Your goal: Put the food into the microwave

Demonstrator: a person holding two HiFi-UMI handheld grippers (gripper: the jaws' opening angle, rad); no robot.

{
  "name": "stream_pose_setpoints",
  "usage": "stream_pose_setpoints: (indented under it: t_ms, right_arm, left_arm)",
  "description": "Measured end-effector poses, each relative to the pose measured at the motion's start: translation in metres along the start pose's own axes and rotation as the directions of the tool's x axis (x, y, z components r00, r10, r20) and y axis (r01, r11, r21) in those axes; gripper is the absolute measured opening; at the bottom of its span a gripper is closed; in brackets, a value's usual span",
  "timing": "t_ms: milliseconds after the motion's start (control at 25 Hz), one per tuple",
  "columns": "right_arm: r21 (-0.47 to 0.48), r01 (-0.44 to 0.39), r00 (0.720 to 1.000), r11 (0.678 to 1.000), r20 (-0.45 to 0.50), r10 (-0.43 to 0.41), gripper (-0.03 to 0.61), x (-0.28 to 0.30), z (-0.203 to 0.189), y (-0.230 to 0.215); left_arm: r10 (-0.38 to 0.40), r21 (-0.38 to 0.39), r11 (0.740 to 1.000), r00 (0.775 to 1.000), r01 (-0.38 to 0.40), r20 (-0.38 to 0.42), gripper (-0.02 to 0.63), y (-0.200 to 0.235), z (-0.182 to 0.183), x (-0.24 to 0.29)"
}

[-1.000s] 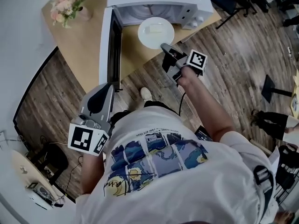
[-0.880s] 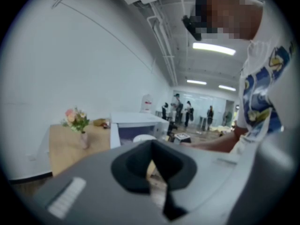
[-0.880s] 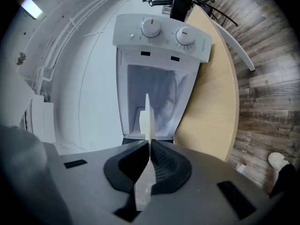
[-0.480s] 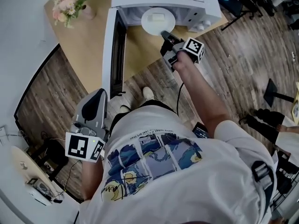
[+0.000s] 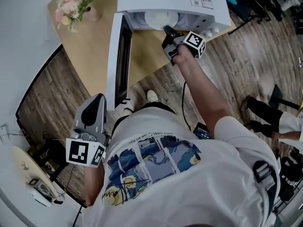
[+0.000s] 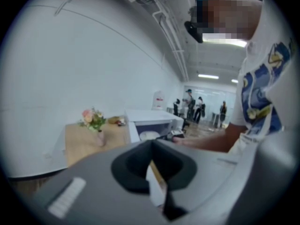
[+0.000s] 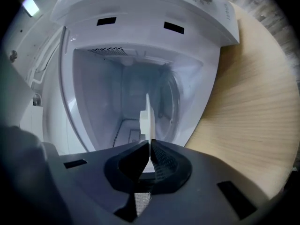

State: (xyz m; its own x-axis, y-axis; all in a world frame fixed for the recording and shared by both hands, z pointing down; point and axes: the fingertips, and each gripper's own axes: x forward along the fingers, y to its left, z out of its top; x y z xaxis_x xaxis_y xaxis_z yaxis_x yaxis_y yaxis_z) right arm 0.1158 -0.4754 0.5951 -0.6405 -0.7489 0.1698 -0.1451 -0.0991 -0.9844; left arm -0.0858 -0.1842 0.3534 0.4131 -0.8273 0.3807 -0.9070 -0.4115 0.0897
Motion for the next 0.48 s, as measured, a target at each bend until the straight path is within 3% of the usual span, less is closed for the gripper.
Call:
stream_pose_setpoints:
  t_ms: [480]
  right_arm:
    - [-0.016, 0.06, 0.997, 0.998, 0.042, -0.059, 0.014, 0.03, 0.025, -0.012]
  left_arm:
    - [0.025, 0.0, 1.0, 1.0, -0.025, -0.002, 0.009, 0.015, 0.003, 0.016]
